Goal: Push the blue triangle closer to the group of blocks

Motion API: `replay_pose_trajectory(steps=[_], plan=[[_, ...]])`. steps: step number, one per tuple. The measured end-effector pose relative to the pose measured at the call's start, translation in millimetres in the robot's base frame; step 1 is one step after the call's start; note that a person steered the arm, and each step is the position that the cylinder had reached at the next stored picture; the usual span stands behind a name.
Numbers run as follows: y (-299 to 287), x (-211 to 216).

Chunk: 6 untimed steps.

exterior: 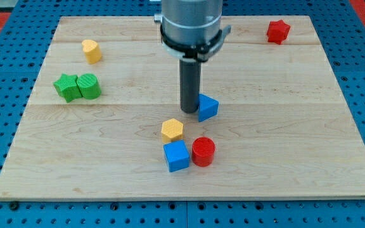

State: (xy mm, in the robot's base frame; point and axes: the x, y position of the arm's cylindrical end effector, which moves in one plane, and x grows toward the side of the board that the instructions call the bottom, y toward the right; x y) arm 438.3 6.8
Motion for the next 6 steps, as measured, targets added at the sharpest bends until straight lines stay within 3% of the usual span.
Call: replay_pose_trajectory(steps=[2,4,6], plan=[[62,-18],[96,-1],[67,-1]])
